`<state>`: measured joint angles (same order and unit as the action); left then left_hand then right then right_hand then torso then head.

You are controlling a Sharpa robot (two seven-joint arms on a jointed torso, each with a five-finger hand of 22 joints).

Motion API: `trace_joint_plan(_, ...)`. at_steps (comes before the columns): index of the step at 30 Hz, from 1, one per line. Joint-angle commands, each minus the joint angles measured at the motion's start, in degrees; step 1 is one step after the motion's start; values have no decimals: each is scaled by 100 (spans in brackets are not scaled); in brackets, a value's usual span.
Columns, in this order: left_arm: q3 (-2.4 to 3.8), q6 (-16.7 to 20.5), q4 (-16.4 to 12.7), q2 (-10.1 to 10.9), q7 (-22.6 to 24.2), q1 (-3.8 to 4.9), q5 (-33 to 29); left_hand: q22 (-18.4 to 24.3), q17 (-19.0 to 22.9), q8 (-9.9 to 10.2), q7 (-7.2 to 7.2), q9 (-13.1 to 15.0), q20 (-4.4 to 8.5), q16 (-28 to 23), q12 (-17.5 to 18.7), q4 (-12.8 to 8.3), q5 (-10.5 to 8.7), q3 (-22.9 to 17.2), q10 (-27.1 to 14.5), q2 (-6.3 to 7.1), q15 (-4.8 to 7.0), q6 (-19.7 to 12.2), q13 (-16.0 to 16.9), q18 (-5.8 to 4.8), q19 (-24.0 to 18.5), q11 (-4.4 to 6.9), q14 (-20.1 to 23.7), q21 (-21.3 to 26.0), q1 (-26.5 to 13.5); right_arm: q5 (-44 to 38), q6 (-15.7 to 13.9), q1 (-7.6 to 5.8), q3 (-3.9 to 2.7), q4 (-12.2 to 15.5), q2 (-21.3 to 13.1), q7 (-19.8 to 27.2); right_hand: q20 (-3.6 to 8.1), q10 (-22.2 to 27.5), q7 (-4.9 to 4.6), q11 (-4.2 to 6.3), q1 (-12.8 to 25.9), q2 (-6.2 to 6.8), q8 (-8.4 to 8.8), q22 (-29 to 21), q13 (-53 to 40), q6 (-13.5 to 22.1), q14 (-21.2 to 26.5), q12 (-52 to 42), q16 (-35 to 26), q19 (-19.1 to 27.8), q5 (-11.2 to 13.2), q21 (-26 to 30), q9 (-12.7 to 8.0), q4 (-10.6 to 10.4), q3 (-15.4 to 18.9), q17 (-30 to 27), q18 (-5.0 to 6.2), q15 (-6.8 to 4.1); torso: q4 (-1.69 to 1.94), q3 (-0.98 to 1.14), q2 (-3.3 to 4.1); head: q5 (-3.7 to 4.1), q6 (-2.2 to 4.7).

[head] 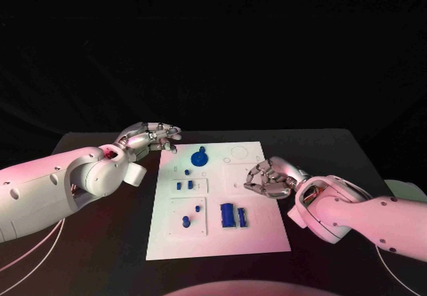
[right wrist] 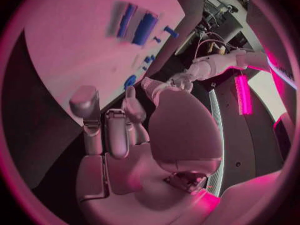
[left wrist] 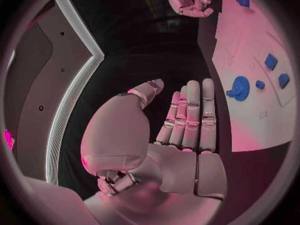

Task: Assemble the parts on the task board

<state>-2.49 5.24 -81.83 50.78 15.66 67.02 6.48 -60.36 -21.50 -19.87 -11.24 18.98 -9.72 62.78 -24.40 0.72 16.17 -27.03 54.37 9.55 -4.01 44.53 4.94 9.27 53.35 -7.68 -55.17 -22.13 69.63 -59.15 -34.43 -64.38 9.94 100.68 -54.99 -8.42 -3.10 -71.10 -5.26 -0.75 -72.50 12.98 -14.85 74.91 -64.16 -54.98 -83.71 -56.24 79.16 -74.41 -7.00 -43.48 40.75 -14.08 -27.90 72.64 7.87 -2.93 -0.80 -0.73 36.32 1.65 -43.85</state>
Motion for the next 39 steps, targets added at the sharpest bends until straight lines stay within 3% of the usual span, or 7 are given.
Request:
trace_joint_plan(1, 4, 366, 107, -94, 361, -44, -265, 21, -5, -71, 20, 5, -41, 30, -52, 46, -33, 23, -7, -87, 0, 0, 16, 106, 2, 1, 73, 48, -18, 1958, -138, -144, -11, -565, 188, 1690, -63, 826, -91, -80, -453, -52, 93, -193, 1084, 177, 230, 1402, -543, 524, -196, 1246, -74, 380, -440, -533, 187, 57, -15, -50, -140, -10, 197)
trace_joint_plan(17, 19, 1332, 1096, -824, 1357, -275, -1320, 1291, 1059, 96, -48, -230, -406, -2706, 630, 393, -382, -82, -124, -161, -393, 40, -128, 57, -1106, -191, 1079, 1444, 266, 5183, 1507, -313, -130, -3455, 1570, 3240, -1007, 1213, -679, -855, 214, -338, 573, -2824, 5106, 386, 2789, 5176, -6411, 2303, -83, 3994, -1112, 1618, -875, -4627, 254, 1011, -6, 61, -332, -35, 911)
trace_joint_plan(18, 11, 1069, 1009, -755, 872, -263, -871, 6036, 2150, 1987, 1124, -1898, 972, -6278, 2440, -72, -1617, 2703, -5437, -955, 401, -4453, -494, -927, -5335, 768, 5517, 2213, -1934, 4366, 810, -325, -127, -3309, 1483, 2657, 310, 3005, 526, 75, 2294, -1298, 1485, -7491, 6416, 5498, 8371, 5624, -7916, 7441, 700, 4348, -4075, 1408, 2790, -7264, -787, 293, -4, 13, -310, -14, 800)
trace_joint_plan(23, 28, 1274, 876, -744, 911, -294, -855, 6036, 2150, 1987, 1124, -1898, 972, -6278, 2440, -72, -1617, 2703, -5437, -955, 401, -4453, -494, -927, -5335, 768, 5517, 2213, -2741, 4508, 647, -257, -206, -3104, 1441, 2763, 310, 7110, 526, 75, 3130, -1298, 1485, -7491, 6416, 5498, 8371, 5624, -7916, 7441, 700, 4348, -4075, 1408, 2790, -7264, -787, 293, 39, 43, -412, -90, 874)
trace_joint_plan(24, 34, 1347, 829, -740, 925, -305, -849, 6036, 2150, 1987, 1124, -1898, 972, -6278, 2440, -72, -1617, 2703, -5437, -955, 401, -4453, -494, -927, -5335, 768, 5517, 2213, -2907, 4559, 588, -232, -235, -3030, 1426, 2801, 310, 7110, 526, 75, 7250, -1298, 1485, -7491, 6416, 5498, 8371, 5624, -7916, 7441, 700, 4348, -4075, 1408, 2790, -7264, -787, 293, 51, 52, -443, -113, 896)
trace_joint_plan(25, 41, 1432, 774, -736, 942, -318, -842, 6036, 2150, 1987, 1124, -1898, 972, -6278, 2440, -72, -1617, 2703, -5437, -955, 401, -4453, -494, -927, -5335, 768, 5517, 2213, -6963, 4618, 520, -204, -268, -2944, 1409, 2846, 310, 7110, 526, 75, 7250, -1298, 1485, -7491, 6416, 5498, 8371, 5624, -7916, 7441, 700, 4348, -4075, 1408, 2790, -7264, -787, 293, 62, 60, -469, -132, 914)
trace_joint_plan(39, 215, 3489, -555, -629, 1336, -626, -680, 6036, 2150, 1987, 1124, -1898, 972, -6278, 2440, -72, -1617, 2703, -5437, -955, 401, -4453, -494, -927, -5335, 768, 5517, 2213, -6963, 5819, -858, 376, -940, -1211, 1058, 3749, 310, 7110, 526, 75, 7250, -1298, 1485, -7491, 6416, 5498, 8371, 5624, -7916, 7441, 700, 4348, -4075, 1408, 2790, -7264, -787, 293, 80, 73, -514, -165, 947)
